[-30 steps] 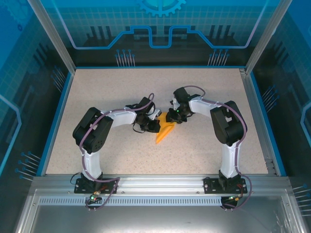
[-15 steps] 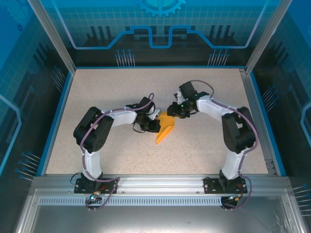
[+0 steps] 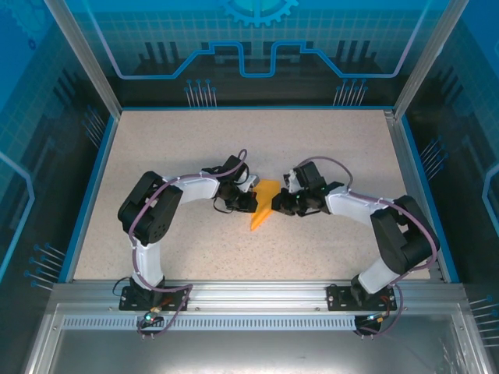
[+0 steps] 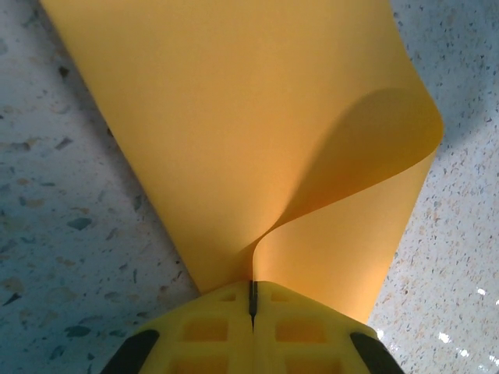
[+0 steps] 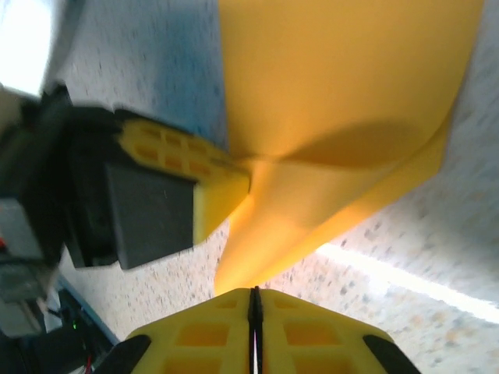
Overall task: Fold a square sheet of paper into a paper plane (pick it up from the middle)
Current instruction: Third fold the triangle at the center of the table.
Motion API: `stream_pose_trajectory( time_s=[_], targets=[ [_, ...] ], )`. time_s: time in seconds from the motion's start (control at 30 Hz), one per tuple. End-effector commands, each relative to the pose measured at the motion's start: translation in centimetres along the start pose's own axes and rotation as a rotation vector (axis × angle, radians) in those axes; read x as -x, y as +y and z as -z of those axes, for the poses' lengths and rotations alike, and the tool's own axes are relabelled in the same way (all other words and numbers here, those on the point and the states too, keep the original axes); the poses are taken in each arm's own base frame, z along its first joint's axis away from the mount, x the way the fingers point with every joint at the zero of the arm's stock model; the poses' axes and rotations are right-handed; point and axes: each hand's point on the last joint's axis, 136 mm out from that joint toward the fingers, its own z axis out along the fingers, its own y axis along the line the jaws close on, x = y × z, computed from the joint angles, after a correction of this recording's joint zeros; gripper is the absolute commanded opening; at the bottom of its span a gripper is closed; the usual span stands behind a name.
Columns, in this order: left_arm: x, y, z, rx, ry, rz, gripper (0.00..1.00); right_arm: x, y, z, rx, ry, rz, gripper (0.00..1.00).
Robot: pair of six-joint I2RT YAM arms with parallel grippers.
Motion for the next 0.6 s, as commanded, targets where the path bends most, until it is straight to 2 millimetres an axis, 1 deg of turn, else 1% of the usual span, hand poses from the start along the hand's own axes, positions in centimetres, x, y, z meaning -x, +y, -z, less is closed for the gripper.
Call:
stream_pose_trajectory(
  time_s=[0.0, 0.1, 0.2, 0.33, 0.57],
  targets=[
    [-1.0, 1.0, -1.0, 0.006, 0.039, 0.045, 0.05, -0.5, 3.2, -0.9, 0.121, -0.024, 0.006, 0.08],
    [-1.1, 1.0, -0.9, 0.007, 0.038, 0.046, 0.05, -1.8, 3.8, -2.3, 0.141, -0.001, 0.006, 0.07],
    [-1.1, 1.0, -1.0, 0.008, 0.042, 0.047, 0.05, -2.5, 4.1, -3.2, 0.130, 0.012, 0.011, 0.07],
    [-1.1, 1.0, -1.0, 0.007, 0.042, 0.044, 0.05, -3.5, 3.6, -4.0, 0.108, 0.029, 0.008, 0.07],
    [-1.1, 1.0, -1.0, 0.005, 0.043, 0.043, 0.05, -4.4, 3.0, -5.0, 0.098, 0.048, -0.003, 0.06]
  ],
)
